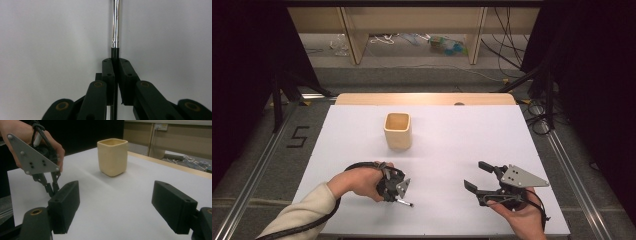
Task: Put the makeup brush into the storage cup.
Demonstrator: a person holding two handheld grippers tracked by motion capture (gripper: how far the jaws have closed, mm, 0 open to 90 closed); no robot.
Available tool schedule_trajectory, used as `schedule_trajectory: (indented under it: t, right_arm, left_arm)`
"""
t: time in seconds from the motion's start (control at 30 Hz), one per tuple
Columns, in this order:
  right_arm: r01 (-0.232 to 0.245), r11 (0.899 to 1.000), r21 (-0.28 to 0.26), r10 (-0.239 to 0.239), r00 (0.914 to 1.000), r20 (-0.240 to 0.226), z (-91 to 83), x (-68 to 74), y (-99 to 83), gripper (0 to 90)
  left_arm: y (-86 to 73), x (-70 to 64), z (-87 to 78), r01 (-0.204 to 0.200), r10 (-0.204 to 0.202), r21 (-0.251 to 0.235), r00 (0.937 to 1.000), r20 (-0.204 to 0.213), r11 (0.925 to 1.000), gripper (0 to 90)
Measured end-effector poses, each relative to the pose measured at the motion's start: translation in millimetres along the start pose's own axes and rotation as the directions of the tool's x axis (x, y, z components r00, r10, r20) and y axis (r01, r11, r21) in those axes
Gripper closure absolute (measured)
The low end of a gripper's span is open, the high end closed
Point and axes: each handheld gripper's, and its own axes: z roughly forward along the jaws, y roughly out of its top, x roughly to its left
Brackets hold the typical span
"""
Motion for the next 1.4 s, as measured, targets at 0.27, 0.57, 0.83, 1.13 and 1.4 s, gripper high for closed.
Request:
schedule_trajectory:
  t: [0.27,0.57,0.83,1.13,1.4]
  right_arm:
    - [0.022,1.0,-0.013,-0.022,0.9997,0.007,0.9,-1.5,0.0,23.7]
    - [-0.005,1.0,0.0,0.005,1.0,-0.004,0.8,0.0,-0.3,23.7]
    - [0.001,1.0,-0.003,-0.001,1.0,0.002,1.1,-0.2,-0.5,23.7]
    - [0.003,1.0,0.004,-0.003,1.0,0.005,0.7,-0.3,-0.3,23.6]
    - [0.004,1.0,0.004,-0.004,1.0,0.005,0.6,-0.4,-0.3,23.7]
  left_arm:
    - [-6.0,-4.6,-1.7,0.007,-0.008,-0.033,0.9998,-0.017,0.9994,83.8]
    - [-12.7,-7.8,-8.1,0.042,-0.047,-0.103,0.9978,-0.046,0.9938,83.8]
    - [-20.7,-11.4,-17.0,0.048,-0.07,-0.181,0.9909,-0.115,0.9823,83.8]
    - [-32.1,-16.2,-21.1,0.081,-0.127,-0.27,0.9794,-0.157,0.9593,83.9]
    - [-39.5,-20.3,-24.9,0.109,-0.173,-0.327,0.9697,-0.173,0.9388,83.9]
